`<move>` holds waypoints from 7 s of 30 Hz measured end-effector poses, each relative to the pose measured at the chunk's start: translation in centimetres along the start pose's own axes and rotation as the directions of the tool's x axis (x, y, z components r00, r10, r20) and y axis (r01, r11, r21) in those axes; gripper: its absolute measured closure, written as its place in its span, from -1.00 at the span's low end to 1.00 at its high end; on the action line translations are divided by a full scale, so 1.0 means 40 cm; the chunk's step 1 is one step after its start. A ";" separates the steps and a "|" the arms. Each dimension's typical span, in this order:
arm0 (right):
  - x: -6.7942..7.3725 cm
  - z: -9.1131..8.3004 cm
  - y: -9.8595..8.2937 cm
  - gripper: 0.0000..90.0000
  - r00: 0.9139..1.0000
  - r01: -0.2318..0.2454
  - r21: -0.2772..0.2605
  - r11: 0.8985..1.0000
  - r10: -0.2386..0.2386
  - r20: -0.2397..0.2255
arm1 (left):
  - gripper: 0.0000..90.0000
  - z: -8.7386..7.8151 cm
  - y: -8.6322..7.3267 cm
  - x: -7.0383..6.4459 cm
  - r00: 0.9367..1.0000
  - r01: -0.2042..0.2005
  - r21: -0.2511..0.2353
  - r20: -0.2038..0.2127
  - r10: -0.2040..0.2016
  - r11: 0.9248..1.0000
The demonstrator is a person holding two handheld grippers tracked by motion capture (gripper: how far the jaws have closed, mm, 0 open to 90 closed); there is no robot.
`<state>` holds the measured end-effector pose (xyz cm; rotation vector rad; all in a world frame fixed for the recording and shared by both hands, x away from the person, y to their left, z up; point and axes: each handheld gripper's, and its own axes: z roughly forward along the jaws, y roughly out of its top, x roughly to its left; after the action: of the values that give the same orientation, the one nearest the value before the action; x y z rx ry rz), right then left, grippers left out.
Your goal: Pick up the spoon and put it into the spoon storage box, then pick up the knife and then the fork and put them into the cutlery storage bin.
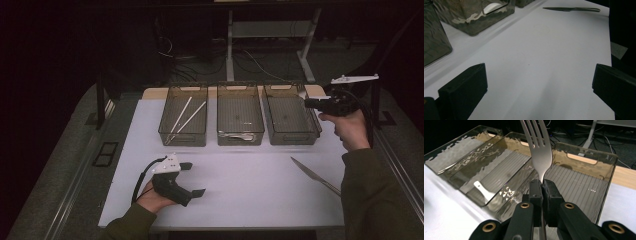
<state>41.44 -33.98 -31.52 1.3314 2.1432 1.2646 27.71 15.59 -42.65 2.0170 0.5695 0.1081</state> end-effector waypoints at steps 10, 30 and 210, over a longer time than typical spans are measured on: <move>-0.028 0.048 0.039 0.91 0.999 -0.028 -0.010 1.000 0.028 0.023 | -1.00 -0.001 0.001 0.000 1.000 -0.001 -0.001 0.001 0.001 1.000; -0.063 0.177 -0.005 0.91 0.996 -0.067 0.090 0.994 0.061 0.062 | -1.00 -0.003 0.001 -0.002 1.000 -0.004 -0.005 0.005 0.004 1.000; 0.053 -0.131 -0.345 0.78 0.990 0.115 0.173 0.978 -0.098 -0.102 | -1.00 -0.009 0.004 -0.003 1.000 -0.014 -0.006 -0.013 0.013 1.000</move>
<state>29.27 -37.32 -39.44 1.2267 2.4075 1.1371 27.55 15.77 -42.32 2.0163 0.5631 0.1305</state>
